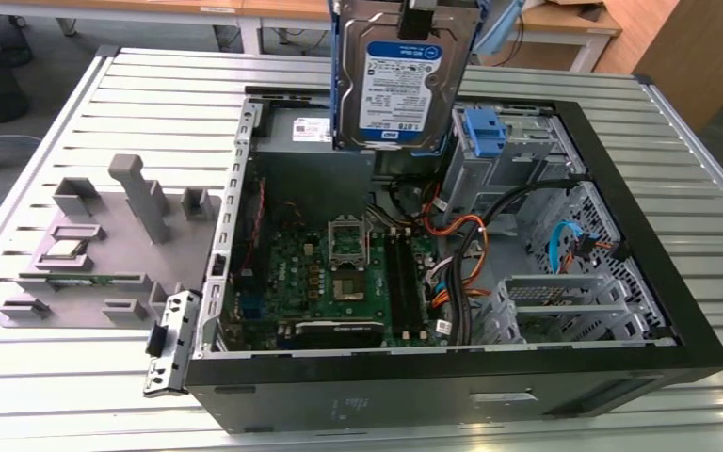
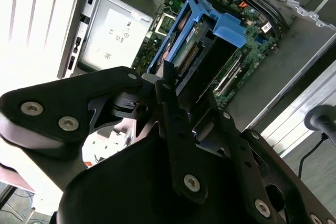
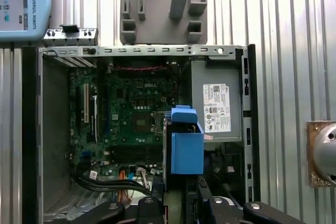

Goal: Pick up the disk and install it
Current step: 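Pick up the disk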

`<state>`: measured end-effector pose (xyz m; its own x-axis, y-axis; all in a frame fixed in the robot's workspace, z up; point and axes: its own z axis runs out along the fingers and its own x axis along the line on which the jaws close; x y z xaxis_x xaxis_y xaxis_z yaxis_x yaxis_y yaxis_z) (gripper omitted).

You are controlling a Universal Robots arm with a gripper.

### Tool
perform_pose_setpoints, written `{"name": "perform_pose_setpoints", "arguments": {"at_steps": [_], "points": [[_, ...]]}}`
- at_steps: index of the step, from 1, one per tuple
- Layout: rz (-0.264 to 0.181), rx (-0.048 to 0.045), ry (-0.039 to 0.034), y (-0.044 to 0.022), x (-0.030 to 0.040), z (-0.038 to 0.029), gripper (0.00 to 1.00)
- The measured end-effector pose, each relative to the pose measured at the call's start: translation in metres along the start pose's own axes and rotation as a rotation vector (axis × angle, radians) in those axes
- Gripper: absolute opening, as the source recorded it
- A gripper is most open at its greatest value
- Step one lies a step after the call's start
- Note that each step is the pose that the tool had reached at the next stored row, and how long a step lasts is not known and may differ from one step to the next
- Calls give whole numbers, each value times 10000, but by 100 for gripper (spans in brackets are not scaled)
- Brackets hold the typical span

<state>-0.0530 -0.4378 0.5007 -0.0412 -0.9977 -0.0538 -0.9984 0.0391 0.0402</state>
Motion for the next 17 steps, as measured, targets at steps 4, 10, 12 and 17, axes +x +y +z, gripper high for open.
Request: {"name": "perform_pose_setpoints", "arguments": {"at_steps": [4, 10, 12, 17], "points": [[0, -1, 1, -21, 65, -5, 35], [-1, 0, 0, -49, 163, -10, 35], [0, 0, 0, -58, 193, -12, 35], [0, 0, 0, -81, 275, -17, 35]]}}
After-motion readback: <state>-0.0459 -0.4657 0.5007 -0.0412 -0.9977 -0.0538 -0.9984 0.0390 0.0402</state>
